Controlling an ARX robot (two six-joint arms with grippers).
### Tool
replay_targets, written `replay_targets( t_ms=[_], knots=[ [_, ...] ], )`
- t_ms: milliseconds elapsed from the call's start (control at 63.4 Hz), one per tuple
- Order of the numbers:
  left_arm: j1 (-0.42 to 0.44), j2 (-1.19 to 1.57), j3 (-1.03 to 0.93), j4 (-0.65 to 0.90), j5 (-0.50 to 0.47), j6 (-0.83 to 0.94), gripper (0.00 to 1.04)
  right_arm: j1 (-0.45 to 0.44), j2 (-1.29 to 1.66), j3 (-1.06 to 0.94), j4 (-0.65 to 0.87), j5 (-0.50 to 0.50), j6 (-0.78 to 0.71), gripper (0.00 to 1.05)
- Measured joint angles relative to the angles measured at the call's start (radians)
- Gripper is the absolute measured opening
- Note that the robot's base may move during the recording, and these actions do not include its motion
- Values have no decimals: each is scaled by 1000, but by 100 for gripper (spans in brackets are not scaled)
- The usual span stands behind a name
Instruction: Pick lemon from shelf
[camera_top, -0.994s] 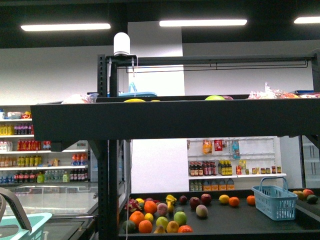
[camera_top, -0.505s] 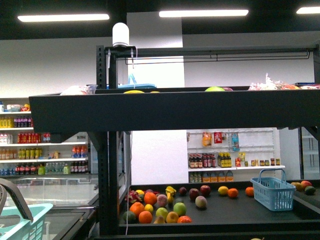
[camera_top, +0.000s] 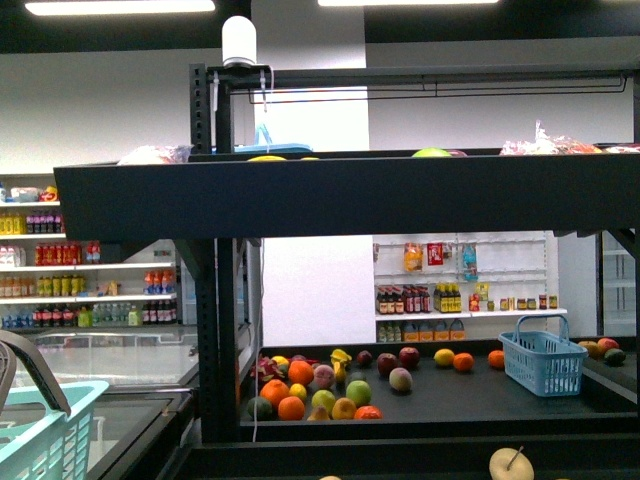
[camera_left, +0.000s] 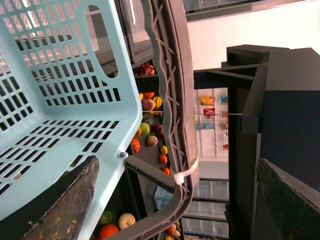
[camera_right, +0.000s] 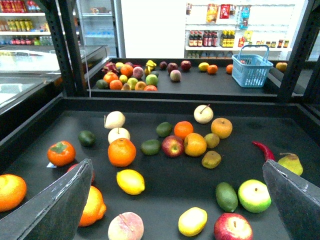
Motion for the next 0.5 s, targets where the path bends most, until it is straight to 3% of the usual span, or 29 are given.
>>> replay_targets(
  t_ms=[205,505],
  knots=[
    [-19,115,140,53,-4,-10,97,0,0,0,0,0,0,102],
    [-51,198,256,12,-46,-19,97,0,0,0,0,0,0,102]
  ],
)
